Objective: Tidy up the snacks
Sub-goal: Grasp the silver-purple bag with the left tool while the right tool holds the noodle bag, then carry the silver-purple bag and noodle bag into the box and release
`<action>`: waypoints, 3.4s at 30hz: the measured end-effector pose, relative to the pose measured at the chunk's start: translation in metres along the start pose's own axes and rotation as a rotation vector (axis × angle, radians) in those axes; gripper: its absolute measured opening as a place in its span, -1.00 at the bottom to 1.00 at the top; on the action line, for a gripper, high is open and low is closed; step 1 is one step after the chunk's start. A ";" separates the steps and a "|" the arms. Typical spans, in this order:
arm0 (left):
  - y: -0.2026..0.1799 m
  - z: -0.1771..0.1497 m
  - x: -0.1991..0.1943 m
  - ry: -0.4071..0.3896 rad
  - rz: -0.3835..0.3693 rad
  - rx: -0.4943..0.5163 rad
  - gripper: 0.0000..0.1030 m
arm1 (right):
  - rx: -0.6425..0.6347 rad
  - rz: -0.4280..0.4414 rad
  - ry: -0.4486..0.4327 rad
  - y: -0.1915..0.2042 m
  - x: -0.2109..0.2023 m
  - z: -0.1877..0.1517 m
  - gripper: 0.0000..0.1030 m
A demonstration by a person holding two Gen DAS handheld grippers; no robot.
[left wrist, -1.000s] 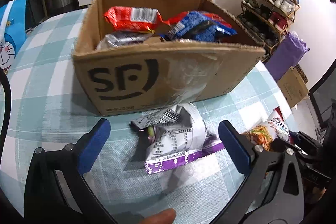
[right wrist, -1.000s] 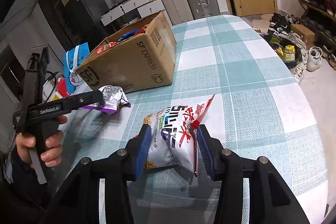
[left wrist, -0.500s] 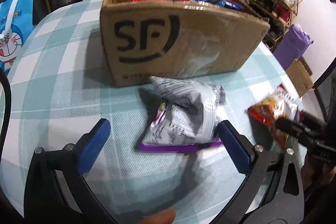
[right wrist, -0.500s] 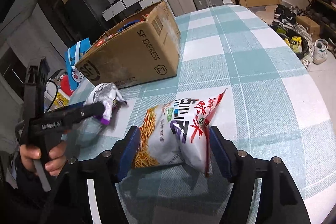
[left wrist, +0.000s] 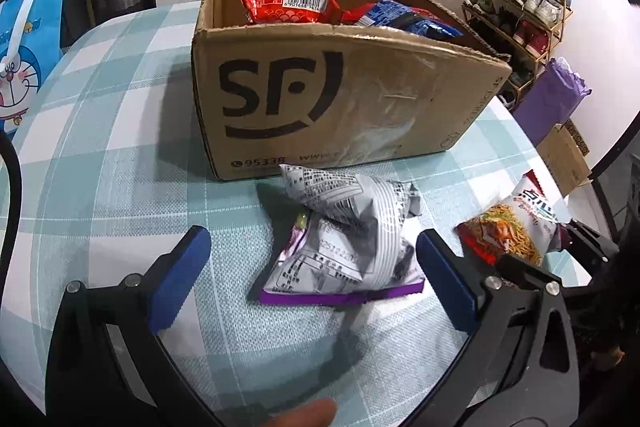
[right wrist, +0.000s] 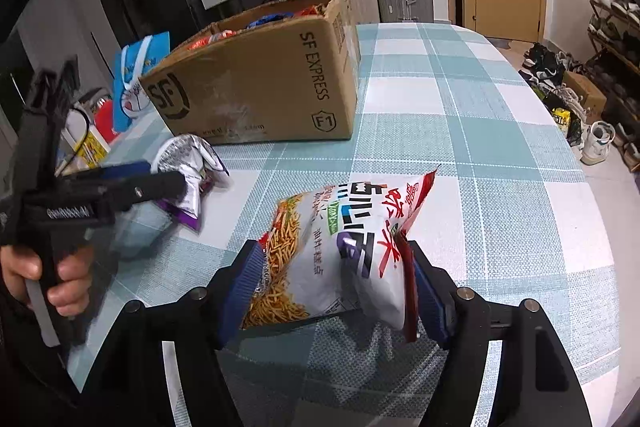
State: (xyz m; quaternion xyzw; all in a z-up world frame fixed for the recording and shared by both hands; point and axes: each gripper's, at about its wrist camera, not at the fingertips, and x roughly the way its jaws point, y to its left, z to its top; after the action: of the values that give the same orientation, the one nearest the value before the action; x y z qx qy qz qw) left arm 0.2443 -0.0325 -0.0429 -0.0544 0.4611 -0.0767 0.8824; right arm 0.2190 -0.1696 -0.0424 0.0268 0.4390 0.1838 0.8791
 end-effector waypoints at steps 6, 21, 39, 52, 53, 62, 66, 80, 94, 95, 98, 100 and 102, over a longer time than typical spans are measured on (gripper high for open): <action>0.001 -0.003 -0.004 0.005 -0.115 0.000 0.29 | -0.020 0.003 -0.015 0.002 -0.001 0.000 0.22; -0.006 -0.010 -0.035 -0.083 -0.143 0.057 -0.07 | -0.010 0.058 -0.101 0.007 -0.022 0.003 0.08; 0.007 0.006 -0.135 -0.239 -0.116 0.025 -0.07 | -0.043 0.085 -0.230 0.026 -0.066 0.035 0.08; 0.025 0.046 -0.164 -0.307 -0.065 0.006 -0.07 | -0.044 0.082 -0.266 0.032 -0.074 0.084 0.08; 0.026 0.049 -0.164 -0.309 -0.063 0.003 -0.07 | -0.047 0.081 -0.269 0.033 -0.073 0.087 0.08; 0.025 0.084 -0.147 -0.315 -0.043 -0.002 -0.07 | -0.050 0.054 -0.324 0.037 -0.060 0.121 0.08; 0.024 0.099 -0.131 -0.311 -0.039 0.003 -0.07 | -0.026 0.047 -0.325 0.034 -0.050 0.138 0.08; 0.018 0.122 -0.065 -0.257 -0.004 0.029 -0.07 | -0.031 0.057 -0.287 0.037 0.004 0.195 0.08; 0.023 0.118 -0.025 -0.232 -0.017 0.062 -0.06 | -0.107 0.026 -0.248 0.050 0.056 0.209 0.08; 0.023 0.118 -0.024 -0.232 -0.017 0.066 -0.06 | -0.107 0.029 -0.247 0.051 0.058 0.210 0.08; 0.025 0.116 -0.021 -0.233 -0.018 0.072 -0.06 | -0.115 0.031 -0.241 0.053 0.064 0.212 0.09; 0.025 0.114 -0.019 -0.237 -0.014 0.081 -0.06 | -0.119 0.024 -0.237 0.054 0.066 0.214 0.09; 0.024 0.113 -0.019 -0.240 -0.009 0.087 -0.06 | -0.115 0.031 -0.230 0.054 0.068 0.216 0.09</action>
State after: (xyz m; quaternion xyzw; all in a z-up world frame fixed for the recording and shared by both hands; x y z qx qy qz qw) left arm 0.3288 -0.0023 0.0326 -0.0268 0.3482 -0.0938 0.9323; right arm 0.4084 -0.0707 0.0496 0.0041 0.3233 0.2180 0.9208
